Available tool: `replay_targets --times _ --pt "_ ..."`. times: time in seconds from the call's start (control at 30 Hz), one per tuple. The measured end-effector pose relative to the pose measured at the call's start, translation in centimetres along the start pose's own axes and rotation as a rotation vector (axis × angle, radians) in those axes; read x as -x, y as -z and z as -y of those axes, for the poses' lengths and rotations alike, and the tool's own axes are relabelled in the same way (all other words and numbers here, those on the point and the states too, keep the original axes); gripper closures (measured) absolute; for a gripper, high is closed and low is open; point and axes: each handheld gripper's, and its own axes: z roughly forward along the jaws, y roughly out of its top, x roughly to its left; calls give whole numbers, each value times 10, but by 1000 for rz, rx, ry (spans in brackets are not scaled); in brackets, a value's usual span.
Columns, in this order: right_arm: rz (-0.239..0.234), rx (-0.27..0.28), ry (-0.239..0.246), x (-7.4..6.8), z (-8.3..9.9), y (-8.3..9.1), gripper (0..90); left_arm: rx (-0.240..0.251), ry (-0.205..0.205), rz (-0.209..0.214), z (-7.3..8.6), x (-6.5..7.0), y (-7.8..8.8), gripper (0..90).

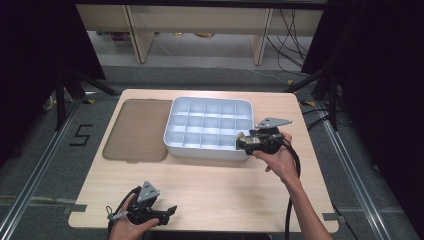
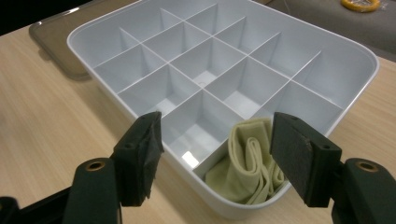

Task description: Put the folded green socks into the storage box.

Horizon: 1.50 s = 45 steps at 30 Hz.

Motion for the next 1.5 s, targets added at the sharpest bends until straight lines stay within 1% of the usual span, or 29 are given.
replay_targets --times 0.03,0.07,0.13,0.17,0.23,0.27,0.3,0.37,0.4,0.47,0.5,0.57,0.6,0.63,0.67,0.7,0.73,0.8,0.87,0.9,0.97,1.1,1.13,1.17,1.2,1.33,1.37,1.47,1.5 --pt "-6 -12 -3 -1 0 2 347 26 31 4 0 2 -1 188" --pt "-15 10 8 0 2 3 347 27 31 4 0 2 -1 188" --pt "-11 13 1 -1 5 7 346 28 31 8 -1 2 -1 188" --pt "-16 9 -9 -1 8 10 342 23 12 3 -1 1 -1 188" --pt "-18 8 -7 -1 11 12 343 33 31 13 0 2 -2 188" --pt "-19 24 -24 -1 13 11 343 28 25 11 0 2 -1 188" --pt "-31 20 -21 0 16 12 340 39 36 9 -1 3 -1 187" --pt "-33 22 -16 1 18 13 339 44 31 5 -1 3 -1 187" --pt "-29 9 -36 -2 20 16 338 48 28 -1 -1 3 -1 188" --pt "-33 21 -34 -2 22 16 334 46 46 2 0 4 -1 188" --pt "-32 23 -6 0 23 17 331 42 41 9 0 4 -1 188" --pt "-33 32 -17 -2 24 17 329 28 1 7 -1 2 0 188" --pt "-33 32 -17 -2 24 17 329 29 10 8 -1 2 0 188" --pt "-38 21 -37 -5 25 17 321 32 12 9 0 2 0 187" --pt "-38 21 -37 -5 25 17 321 28 6 11 -1 2 0 187" --pt "-39 25 -13 -4 26 17 319 26 14 10 -1 2 0 188" --pt "-33 15 -8 -4 27 18 317 46 36 7 -1 3 -1 188" --pt "-38 11 -24 -7 29 18 308 47 35 6 0 3 -1 187" --pt "-35 12 -9 -6 31 18 302 33 20 9 0 2 0 188" --pt "-33 25 -16 -8 32 18 302 44 34 8 0 3 -1 188" --pt "-49 13 -22 -12 35 18 299 43 47 7 0 3 -2 188" --pt "-55 30 -24 -15 37 16 281 42 47 2 0 2 -2 188" --pt "-40 26 5 -14 37 17 278 44 47 0 0 3 -1 188" --pt "-52 21 -24 -17 38 16 276 47 48 1 0 2 -2 187" --pt "-50 21 -8 -17 39 16 270 50 54 -1 0 3 -1 188" --pt "-59 11 -18 -23 41 17 264 44 51 1 0 2 -2 188" --pt "-57 23 -2 -23 41 16 263 46 53 0 0 2 -1 188" --pt "-58 18 2 -26 44 16 257 44 55 2 0 2 -1 188" --pt "-61 20 3 -28 47 16 252 26 35 11 0 1 0 188"
